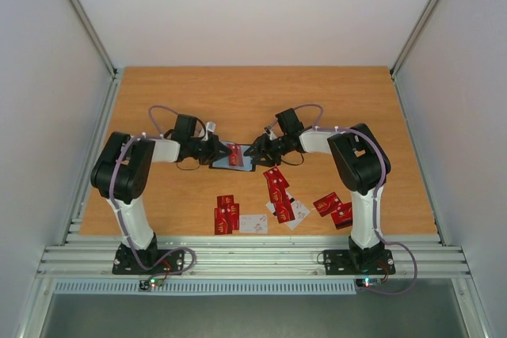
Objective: Put the credit cards into the card holder
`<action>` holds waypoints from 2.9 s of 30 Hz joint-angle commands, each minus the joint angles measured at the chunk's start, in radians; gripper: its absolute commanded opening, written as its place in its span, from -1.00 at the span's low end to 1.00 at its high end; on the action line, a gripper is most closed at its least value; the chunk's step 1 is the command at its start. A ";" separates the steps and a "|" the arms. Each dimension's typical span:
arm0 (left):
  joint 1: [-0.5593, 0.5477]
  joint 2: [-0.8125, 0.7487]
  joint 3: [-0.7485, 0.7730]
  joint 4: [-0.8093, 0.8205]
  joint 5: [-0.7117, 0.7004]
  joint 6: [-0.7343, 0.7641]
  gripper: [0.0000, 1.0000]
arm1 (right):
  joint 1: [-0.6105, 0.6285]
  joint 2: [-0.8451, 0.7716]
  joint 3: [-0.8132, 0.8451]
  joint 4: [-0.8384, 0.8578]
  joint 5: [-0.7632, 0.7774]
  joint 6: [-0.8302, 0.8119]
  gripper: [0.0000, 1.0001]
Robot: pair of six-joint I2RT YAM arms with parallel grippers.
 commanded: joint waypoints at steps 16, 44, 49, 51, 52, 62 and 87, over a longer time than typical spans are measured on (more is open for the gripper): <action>-0.022 0.041 0.096 -0.316 0.068 0.226 -1.00 | 0.003 -0.013 -0.005 -0.005 0.029 0.008 -0.09; -0.055 0.131 0.078 -0.034 0.063 -0.042 -0.90 | 0.003 -0.037 -0.014 0.017 0.042 0.028 -0.09; -0.057 0.104 0.104 -0.178 0.042 0.055 -0.80 | 0.003 -0.037 0.012 -0.006 0.053 0.010 -0.09; -0.058 0.096 0.109 -0.217 0.040 0.079 -0.73 | 0.003 -0.041 0.016 -0.008 0.054 0.012 -0.09; -0.058 0.091 0.114 -0.244 0.031 0.096 -0.70 | 0.003 -0.044 0.016 -0.007 0.055 0.011 -0.09; -0.063 0.045 0.205 -0.491 -0.034 0.260 -0.31 | 0.003 -0.058 0.016 -0.004 0.081 0.006 -0.09; -0.101 0.065 0.404 -0.875 -0.275 0.391 0.72 | 0.014 -0.040 0.026 -0.016 0.061 -0.019 -0.09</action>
